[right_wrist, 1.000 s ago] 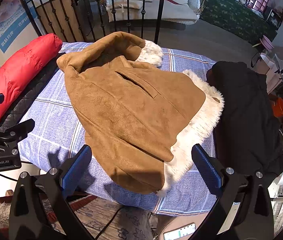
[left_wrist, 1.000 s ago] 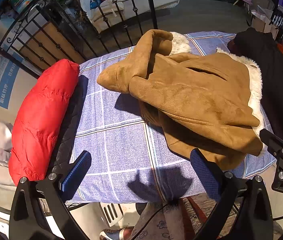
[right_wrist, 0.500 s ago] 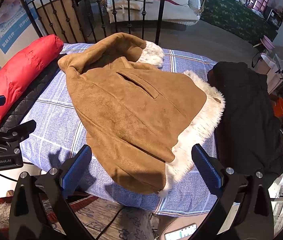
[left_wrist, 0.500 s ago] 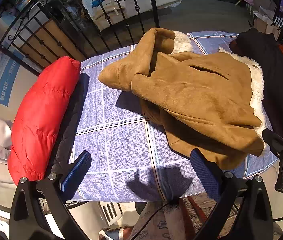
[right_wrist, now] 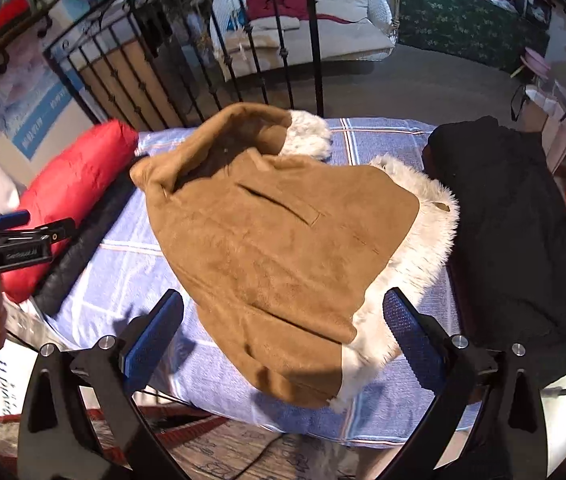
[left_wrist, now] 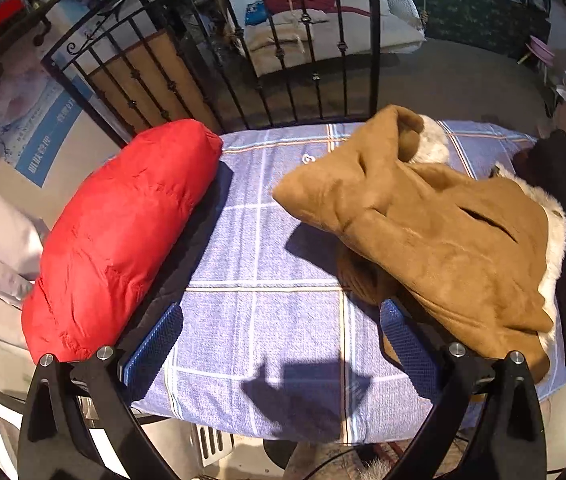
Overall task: Fold large clothes
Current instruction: 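Reach the left tool to the jacket's sleeve and close on it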
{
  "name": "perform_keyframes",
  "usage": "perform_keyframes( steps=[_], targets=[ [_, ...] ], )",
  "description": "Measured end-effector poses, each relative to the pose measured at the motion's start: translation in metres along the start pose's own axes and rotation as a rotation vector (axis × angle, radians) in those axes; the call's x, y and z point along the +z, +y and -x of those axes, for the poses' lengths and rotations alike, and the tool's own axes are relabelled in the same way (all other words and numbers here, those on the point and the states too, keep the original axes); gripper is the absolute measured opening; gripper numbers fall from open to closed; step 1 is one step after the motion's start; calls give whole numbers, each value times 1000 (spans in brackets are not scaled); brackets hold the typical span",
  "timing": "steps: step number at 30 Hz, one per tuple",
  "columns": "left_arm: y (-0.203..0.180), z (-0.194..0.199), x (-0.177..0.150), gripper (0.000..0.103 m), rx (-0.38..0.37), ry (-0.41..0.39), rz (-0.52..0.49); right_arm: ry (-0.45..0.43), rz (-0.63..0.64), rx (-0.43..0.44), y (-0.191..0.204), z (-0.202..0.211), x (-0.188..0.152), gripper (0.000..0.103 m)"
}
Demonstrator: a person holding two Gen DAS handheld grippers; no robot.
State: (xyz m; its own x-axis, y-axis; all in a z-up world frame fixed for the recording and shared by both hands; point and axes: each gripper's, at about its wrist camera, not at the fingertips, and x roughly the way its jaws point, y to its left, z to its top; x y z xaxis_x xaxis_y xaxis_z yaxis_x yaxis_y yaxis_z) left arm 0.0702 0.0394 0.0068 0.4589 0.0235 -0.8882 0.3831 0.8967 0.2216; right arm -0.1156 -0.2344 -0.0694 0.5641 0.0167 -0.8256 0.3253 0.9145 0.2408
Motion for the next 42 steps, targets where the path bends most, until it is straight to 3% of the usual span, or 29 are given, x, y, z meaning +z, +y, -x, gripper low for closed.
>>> perform_keyframes(
  steps=[3, 8, 13, 16, 18, 20, 23, 26, 29, 32, 33, 36, 39, 42],
  targets=[
    [-7, -8, 19, 97, -7, -17, -21, -4, -55, 47, -11, -1, 3, 98],
    [-53, -46, 68, 97, -39, -6, -78, 2, -74, 14, -12, -8, 4, 98],
    [-99, -132, 110, 97, 114, 72, -138, -11, -113, -32, -19, 2, -5, 98],
    [-106, -173, 122, 97, 138, 99, -118, -14, -149, -75, -30, 9, -19, 98],
    [-111, -189, 122, 80, 168, 106, -135, -5, -177, -98, -39, 13, -29, 98],
    [-111, -191, 118, 25, 84, 125, -115, 5, -195, -117, -46, 13, -36, 98],
    [-103, -178, 116, 14, 32, 101, -90, 6, -218, -107, -57, 15, -41, 98],
    [-73, -148, 111, 11, -27, 48, 8, -16, -202, -88, -61, 15, -34, 98],
    [-27, -112, 95, 10, -63, -6, 111, -36, -151, -65, -53, 12, -18, 97],
    [28, -74, 56, 10, -154, -14, 242, -51, -84, -45, -44, 9, 2, 92],
    [45, -59, 37, 10, -154, -27, 270, -56, -66, -40, -43, 8, 7, 92],
    [83, -29, -14, 10, -55, -35, 350, -62, -23, -17, -43, 3, 21, 92],
    [133, -15, -60, 10, 27, 18, 513, -42, -8, 16, -45, -10, 36, 92],
    [167, -12, -96, 10, 158, 61, 599, -14, -5, 53, -43, -32, 54, 92]
  ],
)
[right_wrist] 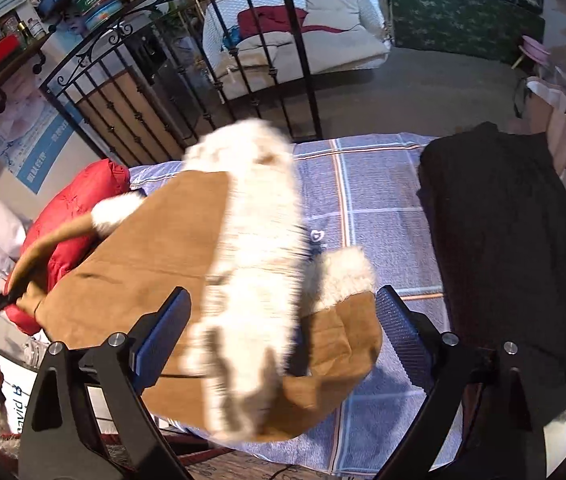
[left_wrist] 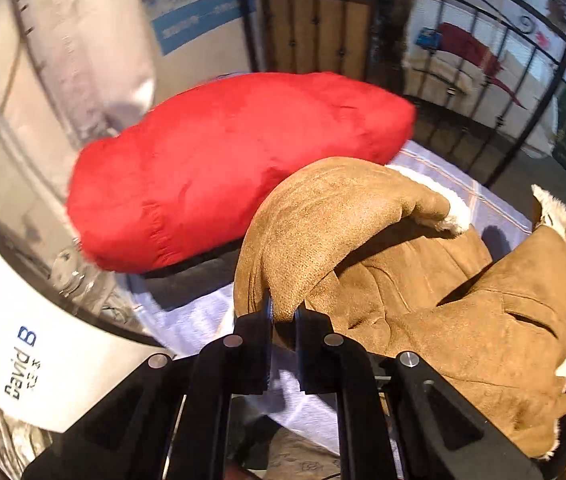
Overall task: Fold large clothes
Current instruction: 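Reach the left tool to the jacket's sleeve and close on it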
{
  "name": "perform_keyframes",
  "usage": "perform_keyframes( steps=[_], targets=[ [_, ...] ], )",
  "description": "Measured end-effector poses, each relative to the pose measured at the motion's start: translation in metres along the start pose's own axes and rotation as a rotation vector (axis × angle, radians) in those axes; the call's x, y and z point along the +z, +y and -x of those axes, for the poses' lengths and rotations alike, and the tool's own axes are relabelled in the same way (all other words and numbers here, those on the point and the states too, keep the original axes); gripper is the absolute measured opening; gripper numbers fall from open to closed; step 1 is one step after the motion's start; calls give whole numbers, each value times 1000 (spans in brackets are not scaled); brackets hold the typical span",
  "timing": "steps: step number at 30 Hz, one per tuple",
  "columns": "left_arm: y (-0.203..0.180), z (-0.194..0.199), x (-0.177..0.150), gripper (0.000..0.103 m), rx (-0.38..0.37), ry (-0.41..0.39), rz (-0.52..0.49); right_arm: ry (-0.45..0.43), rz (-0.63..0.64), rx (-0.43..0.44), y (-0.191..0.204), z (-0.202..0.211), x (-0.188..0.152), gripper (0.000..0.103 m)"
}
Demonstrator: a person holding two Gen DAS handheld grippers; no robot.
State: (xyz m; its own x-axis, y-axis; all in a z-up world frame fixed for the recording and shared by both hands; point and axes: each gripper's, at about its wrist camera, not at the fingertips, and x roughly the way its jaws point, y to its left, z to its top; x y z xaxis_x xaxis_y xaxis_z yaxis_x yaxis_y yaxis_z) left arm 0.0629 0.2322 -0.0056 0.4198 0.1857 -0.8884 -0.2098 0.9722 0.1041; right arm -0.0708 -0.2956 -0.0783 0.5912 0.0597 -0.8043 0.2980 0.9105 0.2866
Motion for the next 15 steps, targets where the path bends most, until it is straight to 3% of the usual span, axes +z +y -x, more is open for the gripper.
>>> perform_keyframes(
  steps=[4, 7, 12, 15],
  targets=[
    [70, -16, -12, 10, 107, 49, 146, 44, 2, 51, 6, -42, 24, 92],
    [96, -27, -25, 9, 159, 77, 176, 93, -15, 47, 2, -83, 35, 92],
    [79, -23, -30, 9, 199, 61, 118, 288, -187, 50, -34, -170, 28, 92],
    [61, -17, -28, 9, 178, 39, 70, 428, -321, 172, -33, -212, 4, 85]
  ],
)
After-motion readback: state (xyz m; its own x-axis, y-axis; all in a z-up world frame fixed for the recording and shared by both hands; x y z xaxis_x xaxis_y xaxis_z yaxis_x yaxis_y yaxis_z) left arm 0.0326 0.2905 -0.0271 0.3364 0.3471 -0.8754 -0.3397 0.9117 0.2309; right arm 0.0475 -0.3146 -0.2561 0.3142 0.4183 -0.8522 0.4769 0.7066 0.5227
